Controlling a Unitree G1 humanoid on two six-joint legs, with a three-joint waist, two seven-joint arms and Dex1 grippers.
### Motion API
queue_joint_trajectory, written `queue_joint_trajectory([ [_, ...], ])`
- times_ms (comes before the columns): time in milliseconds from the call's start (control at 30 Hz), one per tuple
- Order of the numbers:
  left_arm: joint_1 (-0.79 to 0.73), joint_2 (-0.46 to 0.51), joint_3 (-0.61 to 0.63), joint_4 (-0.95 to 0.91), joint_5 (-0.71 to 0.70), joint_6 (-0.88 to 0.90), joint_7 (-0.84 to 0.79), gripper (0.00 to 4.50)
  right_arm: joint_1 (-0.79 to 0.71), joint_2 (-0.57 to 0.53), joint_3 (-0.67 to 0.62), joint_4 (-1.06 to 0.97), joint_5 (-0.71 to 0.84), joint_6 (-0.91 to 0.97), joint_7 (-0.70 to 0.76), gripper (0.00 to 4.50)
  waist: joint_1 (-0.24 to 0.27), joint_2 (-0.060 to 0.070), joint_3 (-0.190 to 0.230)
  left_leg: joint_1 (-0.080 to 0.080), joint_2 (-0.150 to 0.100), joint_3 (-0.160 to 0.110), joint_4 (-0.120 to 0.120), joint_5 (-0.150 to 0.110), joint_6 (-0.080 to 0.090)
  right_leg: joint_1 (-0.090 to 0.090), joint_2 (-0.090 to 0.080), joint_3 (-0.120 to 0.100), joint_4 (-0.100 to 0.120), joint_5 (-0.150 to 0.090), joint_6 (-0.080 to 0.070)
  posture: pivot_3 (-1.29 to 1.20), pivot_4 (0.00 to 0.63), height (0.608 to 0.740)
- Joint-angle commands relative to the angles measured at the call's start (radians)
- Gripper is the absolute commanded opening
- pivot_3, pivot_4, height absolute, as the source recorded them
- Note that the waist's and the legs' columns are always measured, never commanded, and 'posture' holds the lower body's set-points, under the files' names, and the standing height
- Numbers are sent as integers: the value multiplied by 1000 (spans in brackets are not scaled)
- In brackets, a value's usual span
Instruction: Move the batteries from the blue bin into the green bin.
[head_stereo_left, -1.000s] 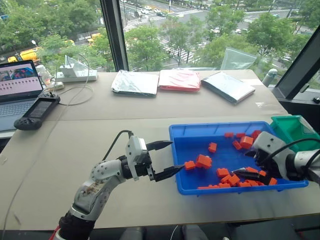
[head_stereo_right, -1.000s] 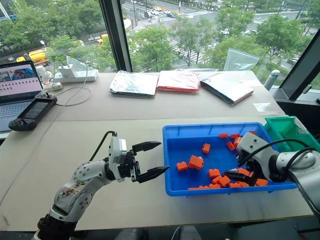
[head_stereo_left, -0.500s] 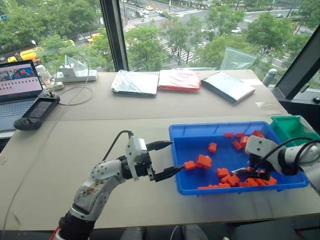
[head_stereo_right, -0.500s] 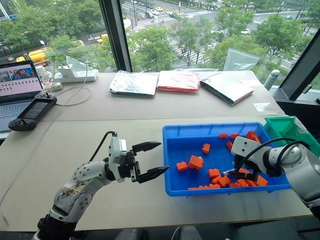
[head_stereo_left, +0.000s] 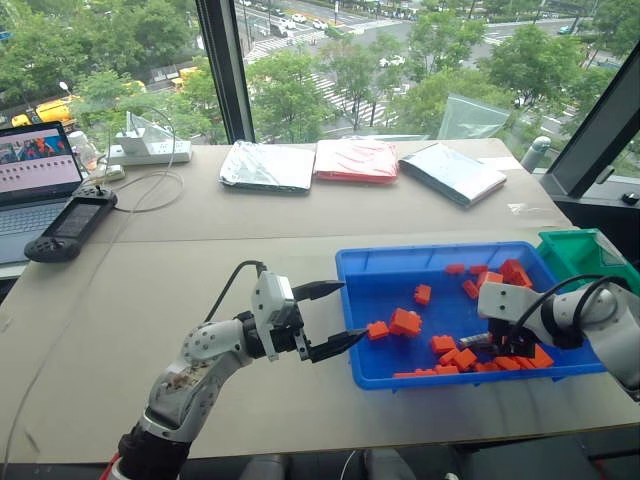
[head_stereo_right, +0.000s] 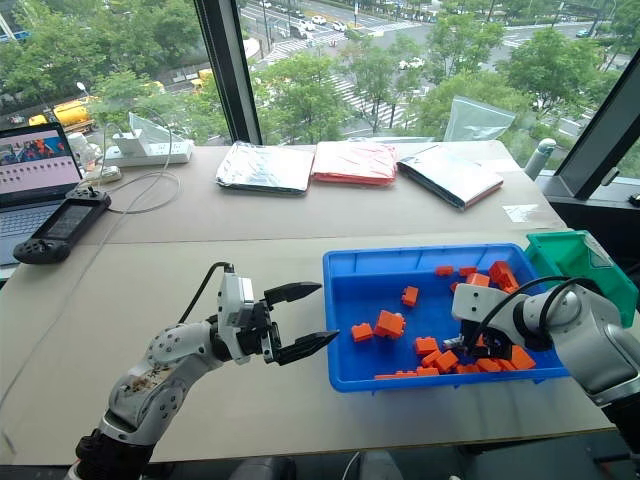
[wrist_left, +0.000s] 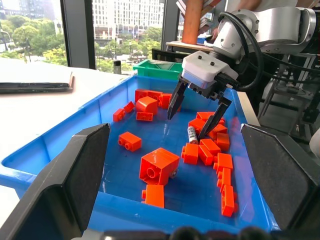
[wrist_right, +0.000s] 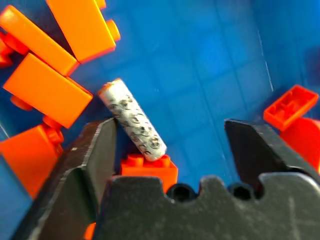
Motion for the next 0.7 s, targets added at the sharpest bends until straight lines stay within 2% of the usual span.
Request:
queue_joint_trajectory([
  [33,-11,-2,-4,-29,4,-6,1,4500,-2,15,-3,1,8,27,21,372,0,0,0,0,0,0,0,0,0,0,0,0,0,0,0,0,150,740],
  [67,-12,-2,-4,-29,4,-6,1,4500,1,18,-7,-3,11,34,22,247,0,0,0,0,0,0,0,0,0,0,0,0,0,0,0,0,150,740],
  [267,-10,0,-4,-31,6,-5,3,4500,30,33,-65,-25,19,79,-30,249,1,0,0,0,0,0,0,0,0,0,0,0,0,0,0,0,150,740],
  [533,-8,8,2,-31,1,-5,-4,4500,-13,194,-386,-117,112,368,-297,249,1,1,0,-1,0,-1,0,0,0,-1,0,0,1,0,0,0,150,740],
  [700,-10,1,9,-23,-12,-10,-5,4500,-135,273,-520,-97,83,550,-526,249,1,1,0,-1,0,-1,0,0,0,-1,0,0,1,0,0,0,150,740],
])
